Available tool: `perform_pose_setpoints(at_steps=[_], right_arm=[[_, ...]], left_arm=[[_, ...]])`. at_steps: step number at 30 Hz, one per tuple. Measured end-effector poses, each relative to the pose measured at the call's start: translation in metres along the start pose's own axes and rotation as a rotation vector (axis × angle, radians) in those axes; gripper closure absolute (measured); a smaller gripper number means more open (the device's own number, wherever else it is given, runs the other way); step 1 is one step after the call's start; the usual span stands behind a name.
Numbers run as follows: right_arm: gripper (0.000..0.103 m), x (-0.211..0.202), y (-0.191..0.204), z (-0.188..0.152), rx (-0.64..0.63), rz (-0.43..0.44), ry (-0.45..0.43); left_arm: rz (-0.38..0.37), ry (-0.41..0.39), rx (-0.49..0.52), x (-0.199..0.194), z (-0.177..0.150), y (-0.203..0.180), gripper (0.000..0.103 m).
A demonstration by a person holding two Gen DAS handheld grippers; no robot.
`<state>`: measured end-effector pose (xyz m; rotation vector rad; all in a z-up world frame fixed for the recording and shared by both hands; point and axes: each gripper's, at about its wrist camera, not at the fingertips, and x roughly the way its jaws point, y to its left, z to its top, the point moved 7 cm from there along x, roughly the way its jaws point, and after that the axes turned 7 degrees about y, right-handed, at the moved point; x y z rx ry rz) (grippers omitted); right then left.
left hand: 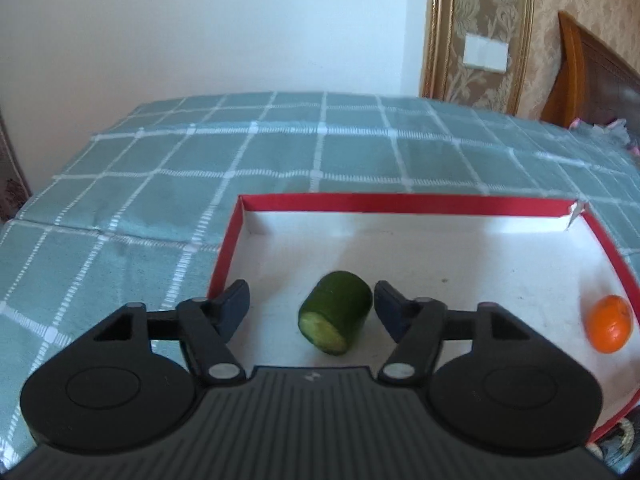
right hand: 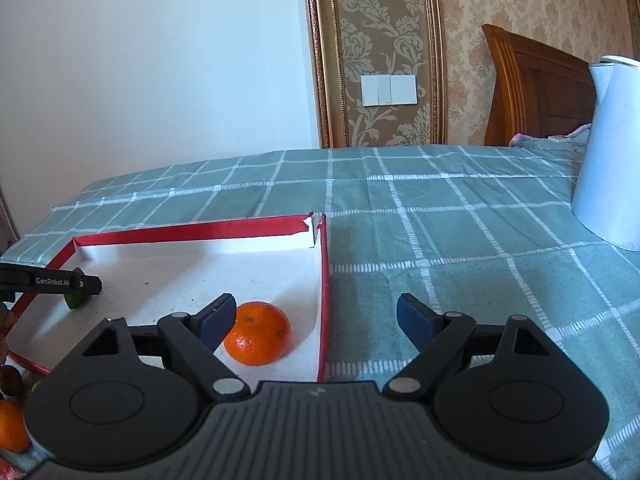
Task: Organize fruits
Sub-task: 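Carry the cucumber piece into the red tray and release it with the left gripper, then move the right gripper to the green tomato and close on it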
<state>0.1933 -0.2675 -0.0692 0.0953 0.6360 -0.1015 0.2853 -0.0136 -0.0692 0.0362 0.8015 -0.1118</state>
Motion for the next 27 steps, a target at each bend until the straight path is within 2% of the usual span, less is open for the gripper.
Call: perform_pose_setpoints(at_steps=[2,5,7,9,12,15,19,23,27], right_arm=[[0.015,-0.001,-0.001,0.0,0.003,0.0,-0.004],[0.015,-0.002,-0.002,0.001,0.004,-0.004,-0.014],[0.015,-0.002,-0.003,0.001,0.002,-0.01,-0.015],[0.015,-0.003,-0.004,0.0,0.005,-0.011,-0.02],[0.015,-0.008,-0.005,0.002,0.005,-0.023,-0.054],[0.015,-0.019,-0.005,0.006,-0.002,-0.017,-0.105],[0.015,-0.027,-0.007,-0.003,0.011,0.036,-0.068],[0.015,-0.052,-0.01,-0.022,0.015,0.117,-0.059],[0.015,-0.083,-0.011,-0.047,-0.06,0.103,-0.078]], left_arm=[[0.012,-0.027,-0.024,-0.013,-0.001,0.004,0.031],[-0.004,-0.099,-0.051,-0.043,-0.005,0.009,0.021],[0.005,-0.164,-0.06,-0.069,-0.013,0.011,0.018],[-0.017,-0.209,-0.036,-0.094,-0.027,0.01,0.016],[-0.055,-0.263,-0.009,-0.127,-0.064,0.008,0.005],[-0.086,-0.259,0.036,-0.145,-0.106,0.005,0.004],[-0.095,-0.237,0.097,-0.153,-0.143,0.004,0.004],[-0.104,-0.195,0.106,-0.14,-0.151,0.005,0.002],[-0.098,-0.168,0.11,-0.126,-0.153,0.004,0.002]])
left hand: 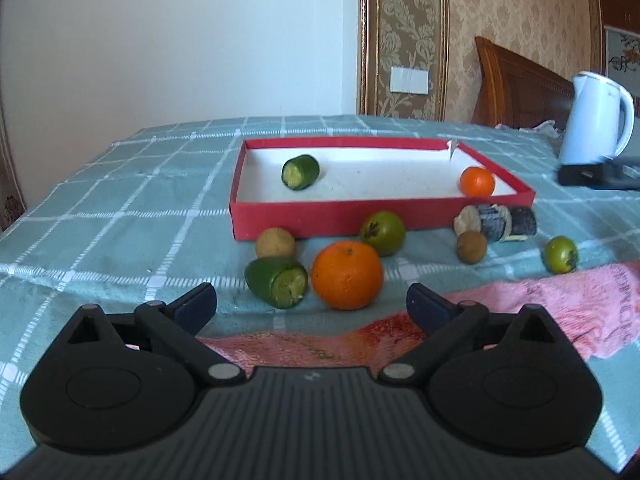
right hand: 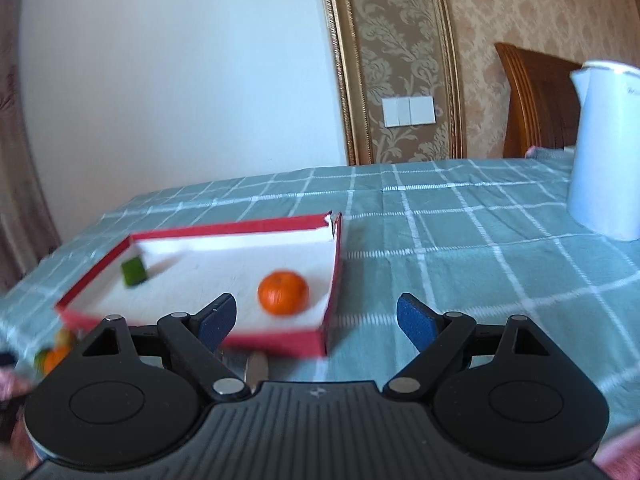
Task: Organize fruits
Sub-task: 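Move the right gripper to the green tomato and close on it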
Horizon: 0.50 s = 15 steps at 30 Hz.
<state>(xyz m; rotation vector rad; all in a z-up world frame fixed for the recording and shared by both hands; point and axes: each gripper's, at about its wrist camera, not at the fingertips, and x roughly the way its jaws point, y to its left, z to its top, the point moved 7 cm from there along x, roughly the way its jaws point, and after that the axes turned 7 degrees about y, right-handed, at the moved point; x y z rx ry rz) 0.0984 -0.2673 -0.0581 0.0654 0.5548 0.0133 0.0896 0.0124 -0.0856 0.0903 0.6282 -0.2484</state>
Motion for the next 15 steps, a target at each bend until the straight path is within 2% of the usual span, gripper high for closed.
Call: perform_pose_setpoints(at_steps=[2,5,8,10,13,15], right_arm=[[0.015,-0.01,0.004,-0.011,-0.034,-0.019,0.001],[0.015,-0.012,0.012,-0.025,-0.045,0.006,0.044],[0.015,-0.004,0.021,-0.033,-0.073,0.017,0.096],[0.015,0.0,0.028,-0.037,-0.093,0.013,0.114],[0.015,0.006,0.035,-0.042,-0.12,-0.003,0.139],[0.016,0.009,0.038,-0.044,-0.143,-0.019,0.145]], left_arm=[[0.001,0.018,0.005,0.004,-0.003,-0.001,0.002],[0.019,0.03,-0.011,0.006,-0.003,0.003,0.002],[0.083,0.055,0.026,0.01,-0.001,0.008,0.0],[0.069,0.086,0.038,0.015,-0.002,0.011,0.0],[0.012,0.114,-0.023,0.019,-0.003,0.019,0.0],[-0.002,0.114,-0.025,0.019,-0.003,0.021,0.0]])
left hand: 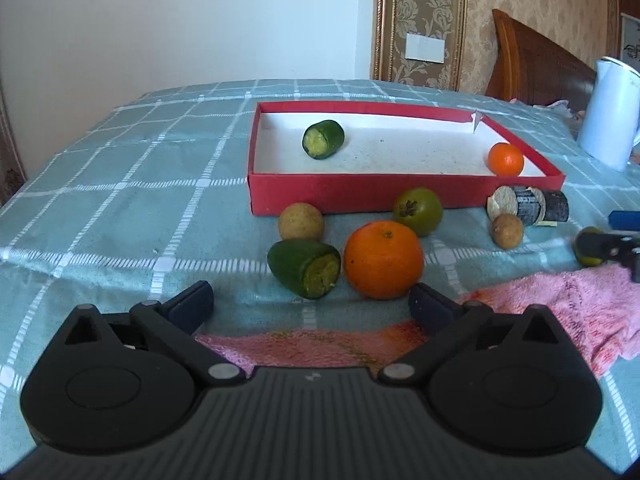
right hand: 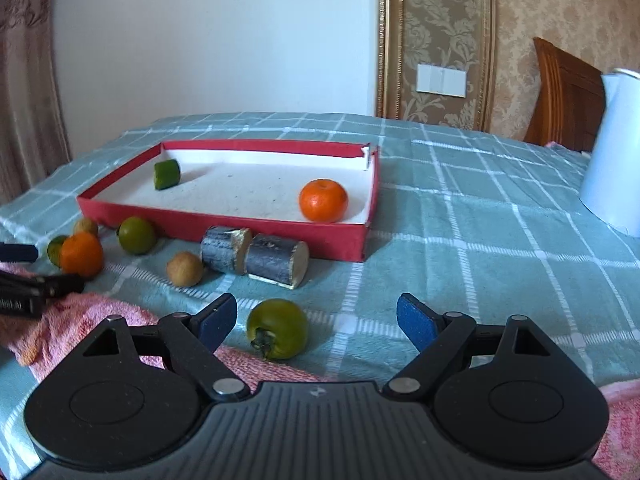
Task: Organize fruits
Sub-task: 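Move the right gripper to the green tomato and close on it, then lift the green tomato into the red tray and open the right gripper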
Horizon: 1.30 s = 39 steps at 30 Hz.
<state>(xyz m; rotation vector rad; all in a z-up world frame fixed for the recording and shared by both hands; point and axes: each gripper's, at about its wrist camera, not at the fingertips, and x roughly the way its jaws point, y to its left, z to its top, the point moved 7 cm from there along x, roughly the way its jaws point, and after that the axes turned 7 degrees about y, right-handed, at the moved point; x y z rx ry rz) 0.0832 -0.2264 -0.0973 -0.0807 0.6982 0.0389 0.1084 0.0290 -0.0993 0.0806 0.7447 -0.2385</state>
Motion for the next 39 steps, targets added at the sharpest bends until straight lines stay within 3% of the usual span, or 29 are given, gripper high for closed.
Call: perform_pose_setpoints(at_steps=[5,11,16,18,23,33,36,38,39], right_arm=[[0.033,0.013,0.009,-0.004,-0.032,-0.01,0.055],[0.035,0.013,0.011,-0.004,-0.044,-0.008,0.039],[0.046,0.012,0.013,-0.004,-0.033,0.014,0.036],[0.049,0.011,0.016,-0.004,-0.044,0.01,0.031],[0.064,0.009,0.021,-0.005,-0.051,0.035,0.024],[0.067,0.008,0.02,-0.007,-0.02,0.049,0.039],[0.058,0.007,0.019,-0.008,-0.026,0.028,0.029],[0.021,0.007,0.014,-0.009,-0.018,-0.003,0.046],[0.011,0.009,0.012,-0.01,-0.011,-0.003,0.071]], left_arm=[[0.003,-0.006,-0.009,-0.002,-0.001,0.0,0.0],[0.059,-0.029,0.009,-0.005,0.004,-0.005,0.0],[0.016,-0.047,-0.01,0.002,0.014,-0.004,0.0],[-0.028,-0.004,-0.003,0.01,0.013,-0.005,0.0],[-0.023,-0.015,-0.009,0.008,0.011,-0.005,0.0],[-0.043,-0.028,-0.032,0.006,0.01,0.0,0.0],[-0.045,-0.029,-0.034,0.005,0.009,0.001,0.0],[-0.047,-0.03,-0.036,0.004,0.009,0.001,0.0],[-0.048,-0.031,-0.037,0.004,0.009,0.002,0.0]])
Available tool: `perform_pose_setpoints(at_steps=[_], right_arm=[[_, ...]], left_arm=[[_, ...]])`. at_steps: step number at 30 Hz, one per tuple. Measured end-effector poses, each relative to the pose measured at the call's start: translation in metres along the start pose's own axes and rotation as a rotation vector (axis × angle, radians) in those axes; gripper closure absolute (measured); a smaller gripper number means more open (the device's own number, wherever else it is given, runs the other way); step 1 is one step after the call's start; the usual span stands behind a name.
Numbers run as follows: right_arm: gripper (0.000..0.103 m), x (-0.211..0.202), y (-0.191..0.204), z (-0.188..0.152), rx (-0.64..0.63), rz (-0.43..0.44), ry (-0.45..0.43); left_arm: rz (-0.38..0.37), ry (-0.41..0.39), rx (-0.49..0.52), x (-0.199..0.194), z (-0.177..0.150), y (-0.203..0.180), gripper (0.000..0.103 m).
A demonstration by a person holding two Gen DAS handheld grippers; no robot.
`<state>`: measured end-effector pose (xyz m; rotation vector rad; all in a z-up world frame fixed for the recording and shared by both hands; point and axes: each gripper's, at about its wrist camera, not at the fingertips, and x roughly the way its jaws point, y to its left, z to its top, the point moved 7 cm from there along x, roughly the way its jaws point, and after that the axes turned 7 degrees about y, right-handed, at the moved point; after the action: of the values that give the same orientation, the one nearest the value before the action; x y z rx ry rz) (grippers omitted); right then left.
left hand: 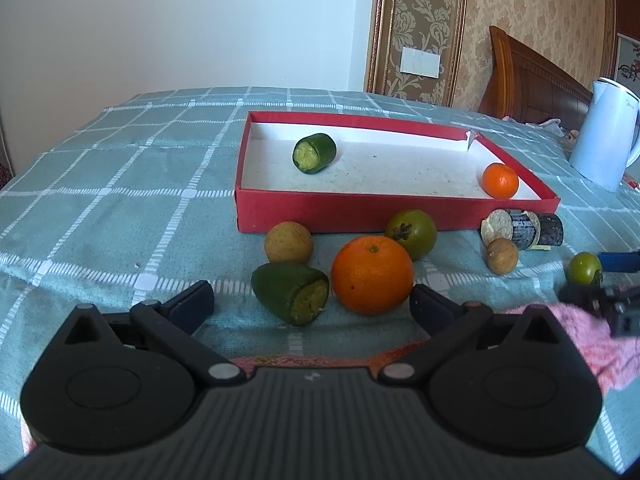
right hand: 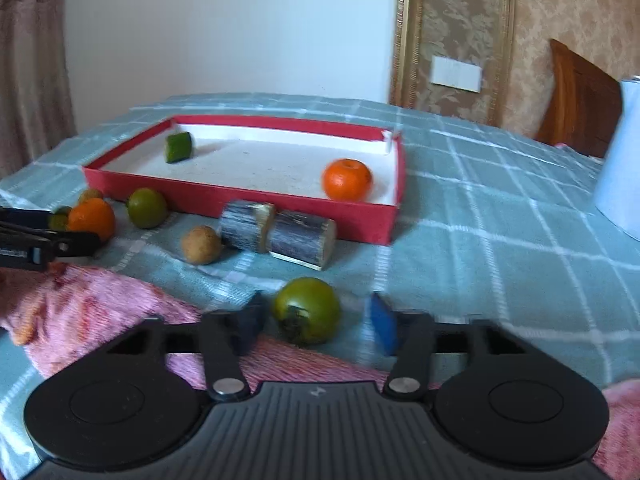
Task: Organize fruits
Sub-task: 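Lift the green tomato into the red tray and open the right gripper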
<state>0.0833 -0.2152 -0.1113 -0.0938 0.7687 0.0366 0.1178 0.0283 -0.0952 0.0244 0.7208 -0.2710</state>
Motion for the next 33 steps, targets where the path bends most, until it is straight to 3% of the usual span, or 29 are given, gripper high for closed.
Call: perform_pose_setpoints(at_steps=[1,9,11,12,16,23,33], right_arm=[[0.002,0.003,-0.002,-0.001,0.008,0.015,0.028],[0.003,0.003,-0.006,-0.002,0.073,0.053,0.002],[0.025,0.002,-0.006,-0.001,0.048,0.041,-0.011],[0.029,0.001,-0.003,-0.001,0.016,0.037,-0.016],[0.07,-0.005,0.012,-0.002,-0.023,0.082,-0.03],[0.07,-0.008,0.012,0.002,-0.008,0.102,-0.062],[0.07,-0.01,0.003,0.066,0.002,0.058,-0.175]], left_arm=[[-0.001,-0.001,-0.001,0.0,0.0,0.0,0.0],[-0.007,-0.004,-0.007,-0.001,0.0,0.001,0.0],[-0.008,-0.004,-0.007,-0.001,0.0,0.0,0.0],[-0.007,-0.004,-0.007,-0.001,0.0,0.0,0.0],[-0.007,-0.005,-0.008,-0.001,0.0,0.001,0.0],[-0.008,-0.006,-0.01,-0.001,0.001,0.0,0.0],[-0.01,-0.008,-0.013,-0.001,0.001,0.0,0.0]])
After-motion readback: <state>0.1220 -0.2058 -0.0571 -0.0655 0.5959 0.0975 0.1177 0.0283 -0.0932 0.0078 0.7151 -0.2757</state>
